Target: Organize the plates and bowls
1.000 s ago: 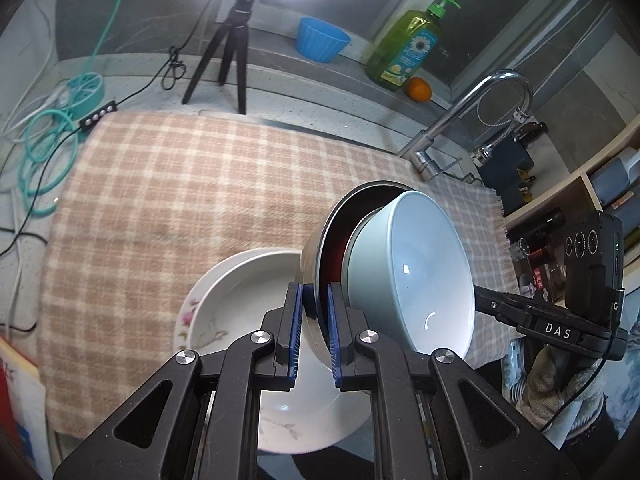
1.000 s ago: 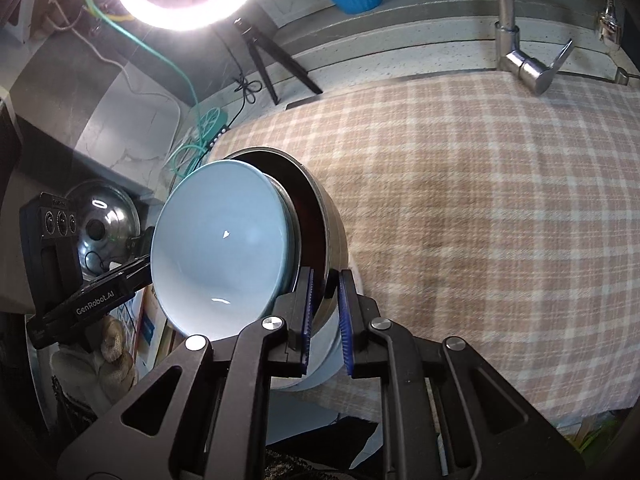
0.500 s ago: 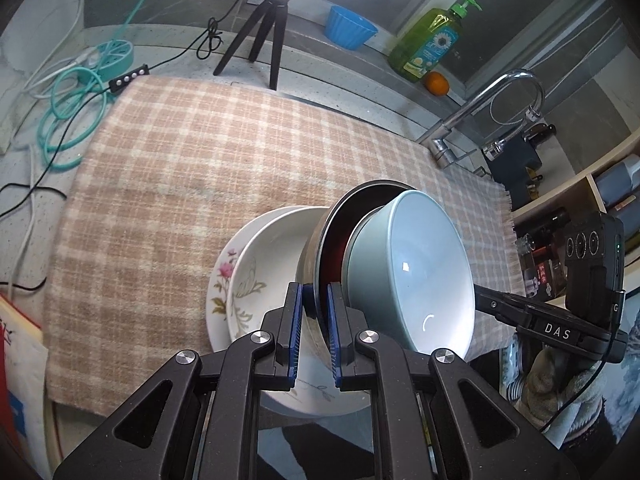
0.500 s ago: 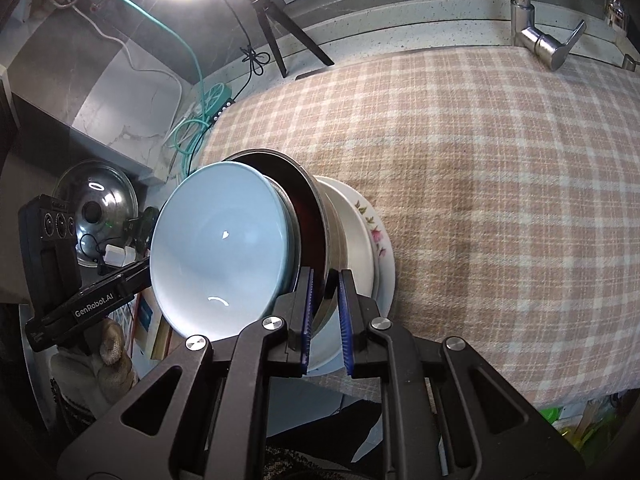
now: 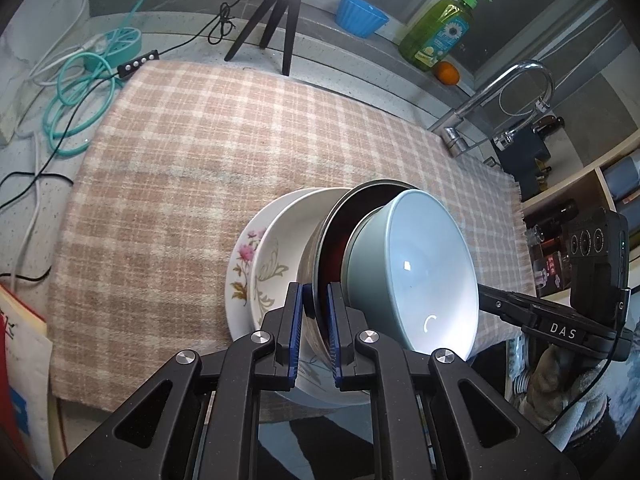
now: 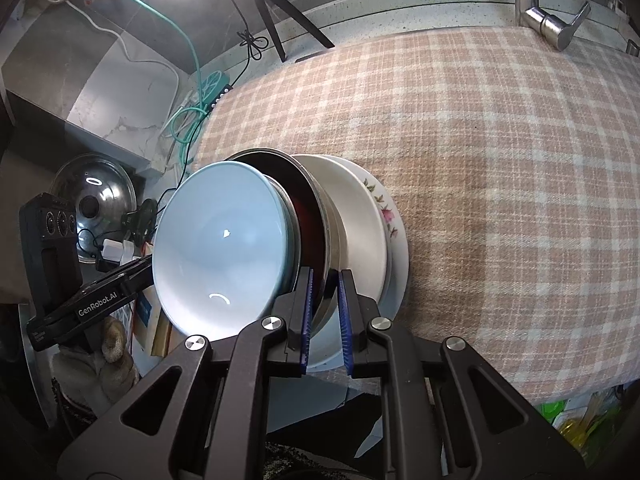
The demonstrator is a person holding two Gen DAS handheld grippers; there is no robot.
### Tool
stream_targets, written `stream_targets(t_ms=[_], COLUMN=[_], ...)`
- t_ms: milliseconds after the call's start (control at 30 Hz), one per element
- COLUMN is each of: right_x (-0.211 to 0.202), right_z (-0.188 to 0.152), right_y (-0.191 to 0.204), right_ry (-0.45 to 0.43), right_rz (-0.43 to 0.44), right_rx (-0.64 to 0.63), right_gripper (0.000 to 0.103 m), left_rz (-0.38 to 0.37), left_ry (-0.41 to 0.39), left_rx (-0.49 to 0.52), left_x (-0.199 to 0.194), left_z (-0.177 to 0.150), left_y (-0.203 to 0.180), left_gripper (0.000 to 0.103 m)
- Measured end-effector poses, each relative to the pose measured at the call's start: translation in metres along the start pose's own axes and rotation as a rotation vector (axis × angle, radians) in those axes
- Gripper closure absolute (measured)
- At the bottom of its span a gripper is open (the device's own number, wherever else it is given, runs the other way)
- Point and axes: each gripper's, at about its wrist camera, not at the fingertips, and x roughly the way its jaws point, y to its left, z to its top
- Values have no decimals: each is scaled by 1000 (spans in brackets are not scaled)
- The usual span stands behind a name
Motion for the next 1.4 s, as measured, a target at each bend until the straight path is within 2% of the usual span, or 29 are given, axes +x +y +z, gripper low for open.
stream_targets(t_ms=[433, 533, 600, 733, 867, 933, 967, 1100, 1167, 1233, 1333, 1400], right_x=[-8, -15, -20, -29, -39, -44, -47, -57, -61, -66, -72, -76], right_z=[-2, -4, -6, -8, -12, -15, -16, -21, -24, -28, -34, -39], right_y=[3, 4, 4, 2, 0, 0, 0, 2, 3, 5, 10, 12], right_ry=[-48, -70, -88, -116, -152, -170, -179, -215, -231, -256, -286, -303], right_rz=[-26, -46, -56, -81, -115, -122, -125, -142, -149, -155, -178, -191], right_rx=[-20, -32, -38, -45, -58, -65, -68, -84, -93, -111, -150, -165], right_gripper=[89, 83, 72, 71, 70, 61, 55, 53, 44, 40, 39, 29], left_rz=[26, 30, 34, 50, 78, 89, 101, 145, 166, 191, 223, 218], left_ry=[-25, -28, -34, -47, -68, -76, -82, -121, -140, -155, -167, -163], left_rx=[26, 39, 47, 57, 88, 103, 112, 157, 175, 196, 232, 243], left_x=[-9, -11, -14, -20, -27, -31, -33, -42, -47, -50, -53, -53], left_z=[2, 0, -1, -3, -7, -10, -11, -19, -22, -26, -31, -34], left_y=[1, 1, 1, -1, -5, -7, -9, -19, -24, -29, -37, -40], left_gripper=[91, 87, 87, 87, 78, 74, 68, 56, 42, 35, 33, 31])
